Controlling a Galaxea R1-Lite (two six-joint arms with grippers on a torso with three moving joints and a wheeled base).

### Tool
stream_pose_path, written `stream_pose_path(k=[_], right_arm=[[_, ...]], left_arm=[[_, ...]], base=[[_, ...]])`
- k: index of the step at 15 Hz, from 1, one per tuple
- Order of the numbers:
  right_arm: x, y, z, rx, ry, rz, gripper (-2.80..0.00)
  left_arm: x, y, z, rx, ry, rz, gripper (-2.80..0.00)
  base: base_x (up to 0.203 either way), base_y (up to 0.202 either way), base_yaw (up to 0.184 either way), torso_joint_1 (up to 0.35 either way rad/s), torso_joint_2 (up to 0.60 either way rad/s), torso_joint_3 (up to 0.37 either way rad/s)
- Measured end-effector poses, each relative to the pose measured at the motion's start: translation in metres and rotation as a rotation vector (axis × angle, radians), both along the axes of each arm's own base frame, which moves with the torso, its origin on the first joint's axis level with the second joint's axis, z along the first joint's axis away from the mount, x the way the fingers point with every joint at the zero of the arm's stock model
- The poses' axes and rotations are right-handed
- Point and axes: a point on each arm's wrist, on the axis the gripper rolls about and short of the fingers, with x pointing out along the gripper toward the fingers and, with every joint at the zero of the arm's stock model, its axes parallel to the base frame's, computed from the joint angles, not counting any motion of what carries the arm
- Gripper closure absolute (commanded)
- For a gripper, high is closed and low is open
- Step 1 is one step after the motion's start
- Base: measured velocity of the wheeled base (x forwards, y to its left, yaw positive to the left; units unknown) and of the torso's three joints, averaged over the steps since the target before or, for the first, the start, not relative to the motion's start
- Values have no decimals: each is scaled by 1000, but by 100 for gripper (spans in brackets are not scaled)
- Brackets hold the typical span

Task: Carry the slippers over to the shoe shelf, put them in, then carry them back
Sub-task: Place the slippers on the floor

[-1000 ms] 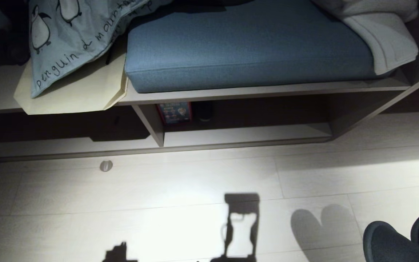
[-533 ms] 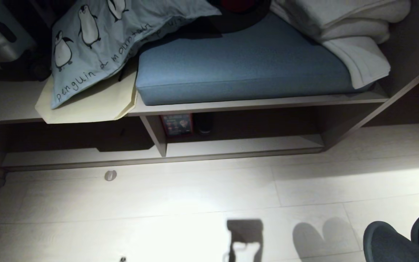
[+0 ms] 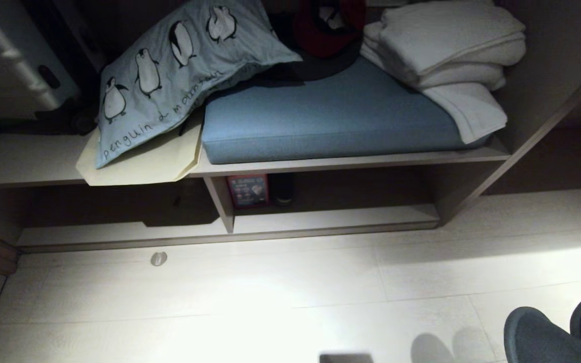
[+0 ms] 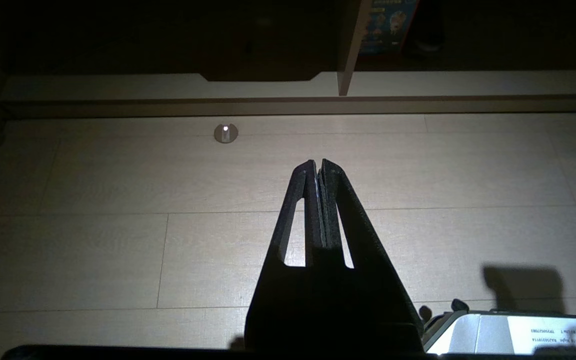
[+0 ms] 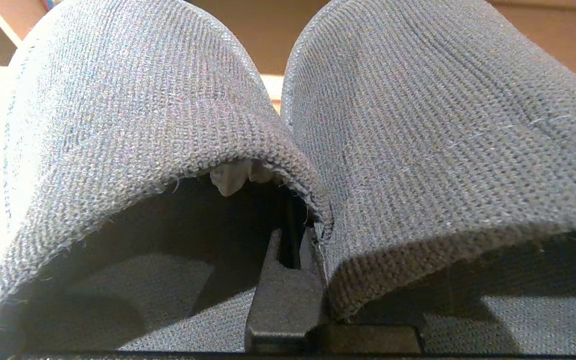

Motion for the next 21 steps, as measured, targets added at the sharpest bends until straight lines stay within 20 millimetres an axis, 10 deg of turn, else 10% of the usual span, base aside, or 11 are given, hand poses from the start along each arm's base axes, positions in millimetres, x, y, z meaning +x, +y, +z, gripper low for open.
stream_pose_path(k=[21], right_arm=[[0,0,0,0,0,0,0]], left_arm=[[0,0,0,-1,0,0,0]], base=[[0,0,0,3,3,202]])
